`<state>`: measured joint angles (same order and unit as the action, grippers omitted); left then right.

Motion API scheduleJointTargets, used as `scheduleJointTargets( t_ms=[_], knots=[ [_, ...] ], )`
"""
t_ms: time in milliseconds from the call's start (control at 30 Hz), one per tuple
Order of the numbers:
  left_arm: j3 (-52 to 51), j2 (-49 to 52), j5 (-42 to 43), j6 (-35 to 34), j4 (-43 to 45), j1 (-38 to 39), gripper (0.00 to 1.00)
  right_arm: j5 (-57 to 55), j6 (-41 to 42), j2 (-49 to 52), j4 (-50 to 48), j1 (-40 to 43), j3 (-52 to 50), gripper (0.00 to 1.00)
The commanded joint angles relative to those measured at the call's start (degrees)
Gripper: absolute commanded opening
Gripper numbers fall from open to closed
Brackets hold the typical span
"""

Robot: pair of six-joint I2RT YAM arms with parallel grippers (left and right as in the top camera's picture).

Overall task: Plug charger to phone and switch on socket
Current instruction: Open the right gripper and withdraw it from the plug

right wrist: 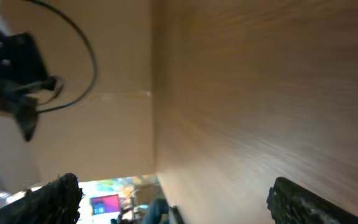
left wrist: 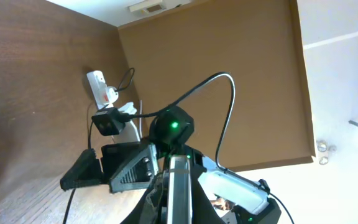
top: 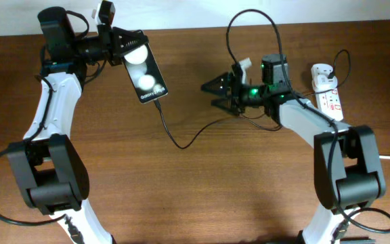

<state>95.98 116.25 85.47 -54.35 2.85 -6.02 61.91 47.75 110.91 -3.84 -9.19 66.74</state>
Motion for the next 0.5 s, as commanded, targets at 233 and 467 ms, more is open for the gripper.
scheduleJointTargets(
  t_ms=[233,467],
  knots=[
    [0.7,-1.5,-14.3,22.9,-28.4,0.1,0.0,-29.5,-29.2,-3.5,41.6,0.9,17.4,0.99],
    [0.7,-0.9,-38.6,34.5,-47.7,4.5,0.0,-32.6,-29.3,-3.7,45.0,1.0,21.0,0.99]
  ],
)
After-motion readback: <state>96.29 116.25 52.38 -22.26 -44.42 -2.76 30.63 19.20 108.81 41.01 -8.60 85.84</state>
